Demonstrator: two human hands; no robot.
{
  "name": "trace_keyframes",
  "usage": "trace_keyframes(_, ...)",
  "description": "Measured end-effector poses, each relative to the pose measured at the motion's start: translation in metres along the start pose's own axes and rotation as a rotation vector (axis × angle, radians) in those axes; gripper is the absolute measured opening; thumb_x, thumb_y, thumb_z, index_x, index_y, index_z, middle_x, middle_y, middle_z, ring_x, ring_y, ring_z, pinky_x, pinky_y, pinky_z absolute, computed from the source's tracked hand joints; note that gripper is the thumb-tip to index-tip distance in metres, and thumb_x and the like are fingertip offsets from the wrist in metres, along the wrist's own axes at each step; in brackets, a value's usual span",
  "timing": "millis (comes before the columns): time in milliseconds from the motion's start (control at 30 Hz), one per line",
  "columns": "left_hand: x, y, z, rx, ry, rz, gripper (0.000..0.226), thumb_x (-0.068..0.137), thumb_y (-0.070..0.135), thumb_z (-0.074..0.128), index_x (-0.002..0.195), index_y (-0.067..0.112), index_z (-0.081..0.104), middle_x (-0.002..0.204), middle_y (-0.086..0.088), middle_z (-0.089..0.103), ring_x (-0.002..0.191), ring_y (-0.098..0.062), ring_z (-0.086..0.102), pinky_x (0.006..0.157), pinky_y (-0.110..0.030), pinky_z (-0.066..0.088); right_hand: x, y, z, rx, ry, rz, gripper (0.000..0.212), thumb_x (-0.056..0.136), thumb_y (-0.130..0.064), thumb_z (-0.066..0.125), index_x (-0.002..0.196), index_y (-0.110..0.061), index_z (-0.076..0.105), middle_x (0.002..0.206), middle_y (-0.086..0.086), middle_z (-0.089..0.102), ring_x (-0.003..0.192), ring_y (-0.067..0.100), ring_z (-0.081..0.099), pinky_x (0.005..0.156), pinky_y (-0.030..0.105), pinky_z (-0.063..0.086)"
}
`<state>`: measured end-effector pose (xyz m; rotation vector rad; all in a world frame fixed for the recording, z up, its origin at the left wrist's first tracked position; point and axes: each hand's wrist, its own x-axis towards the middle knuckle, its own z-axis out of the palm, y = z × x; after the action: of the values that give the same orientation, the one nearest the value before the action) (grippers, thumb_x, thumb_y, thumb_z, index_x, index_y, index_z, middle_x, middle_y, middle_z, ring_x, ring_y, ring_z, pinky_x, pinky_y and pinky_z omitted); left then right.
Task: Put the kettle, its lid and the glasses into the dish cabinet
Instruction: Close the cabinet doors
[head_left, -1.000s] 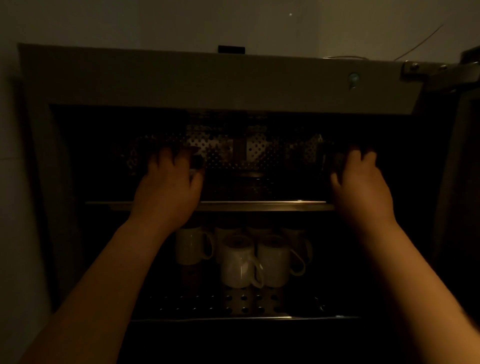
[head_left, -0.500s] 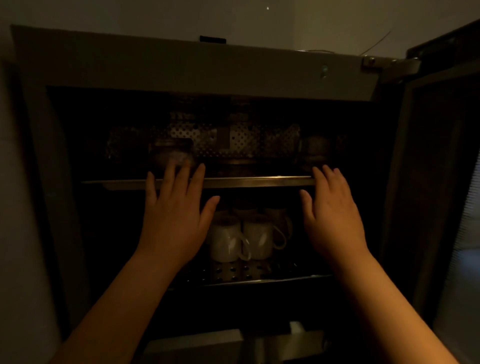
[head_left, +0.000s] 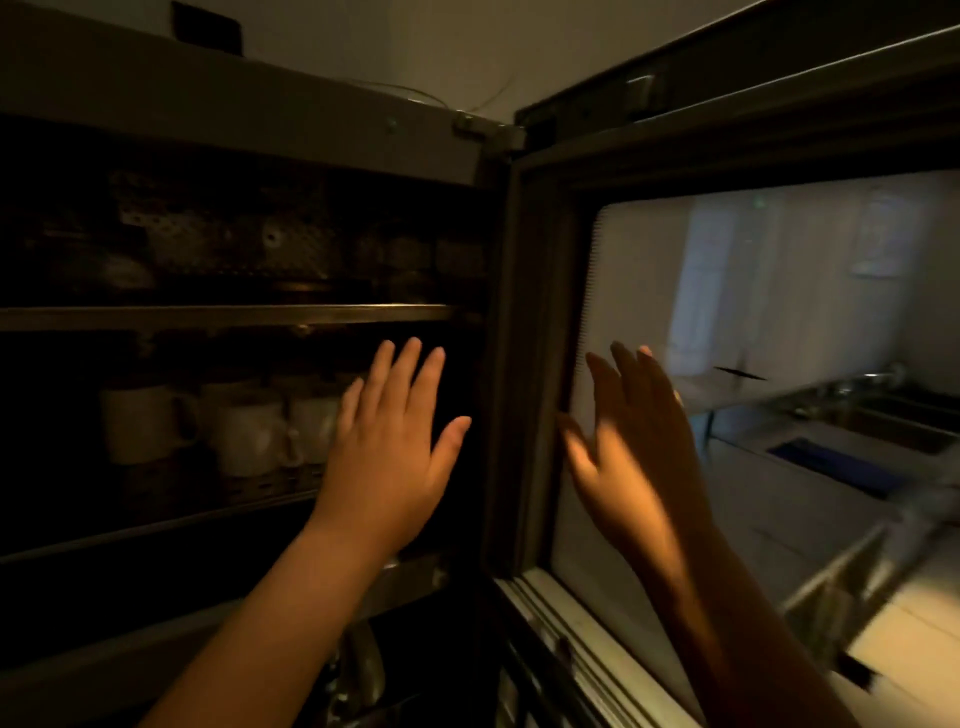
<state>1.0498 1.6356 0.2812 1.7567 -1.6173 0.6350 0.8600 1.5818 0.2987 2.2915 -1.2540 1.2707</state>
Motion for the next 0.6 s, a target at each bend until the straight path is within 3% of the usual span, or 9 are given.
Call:
trace_keyframes(200,-0.012,0.102,0.028,-0.103,-0.089,0.153,0.064,0.096,0.042,0.039,0.151,0.02,0.012,0.159,-0.003,0.01,0.146,-0.022,0.002,0.117,-0.041,0.006,-0.045,0.024,-0.06,-0.166,-0.004,-0.044,0.05,0.075,-0.02,0.072,0.116,0.006,0.059,0.126,0.026,0.054,0.121,0.041,0.048,0.096,0.051,0.041)
trace_keyframes(300,-0.024,0.139,0.036,-0.177,-0.124,0.204,0.062,0.094,0.057,0.014,0.141,0.039,-0.022,0.154,0.009,-0.018,0.143,-0.013,-0.015,0.116,-0.037,-0.003,-0.066,0.033,-0.085,-0.209,0.012,-0.031,0.051,0.076,-0.023,0.074,0.117,0.002,0.058,0.128,0.023,0.054,0.124,0.039,0.047,0.1,0.044,0.033)
trace_keyframes(367,-0.03,0.16,0.036,-0.182,-0.173,0.232,0.059,0.086,0.061,-0.002,0.13,0.042,-0.036,0.147,0.013,-0.031,0.136,-0.007,-0.029,0.113,-0.032,-0.011,-0.08,0.038,-0.103,-0.264,0.015,-0.042,0.051,0.076,-0.026,0.075,0.117,0.0,0.059,0.129,0.022,0.054,0.124,0.039,0.046,0.099,0.042,0.029)
trace_keyframes(467,-0.036,0.187,0.028,-0.173,-0.243,0.3,0.061,0.088,0.054,0.006,0.126,0.041,-0.039,0.147,0.012,-0.035,0.131,-0.005,-0.033,0.112,-0.034,-0.015,-0.095,0.05,-0.125,-0.294,-0.075,-0.007,0.057,0.091,-0.036,0.056,0.138,-0.008,0.04,0.15,0.016,0.028,0.14,0.034,0.018,0.111,0.042,0.008)
trace_keyframes(533,-0.041,0.202,0.018,-0.196,-0.268,0.344,0.065,0.09,0.053,0.012,0.124,0.043,-0.042,0.144,0.015,-0.039,0.13,-0.004,-0.036,0.108,-0.032,-0.018,-0.105,0.053,-0.14,-0.337,-0.096,0.028,0.059,0.084,-0.029,0.068,0.132,-0.002,0.048,0.142,0.022,0.039,0.133,0.042,0.031,0.108,0.055,0.022)
trace_keyframes(600,-0.048,0.214,0.007,-0.223,-0.27,0.391,0.067,0.089,0.053,0.014,0.12,0.046,-0.045,0.141,0.016,-0.042,0.13,-0.004,-0.037,0.107,-0.03,-0.021,-0.118,0.055,-0.152,-0.346,-0.019,0.046,0.063,0.067,-0.023,0.083,0.117,0.006,0.059,0.125,0.029,0.054,0.114,0.051,0.049,0.087,0.069,0.036)
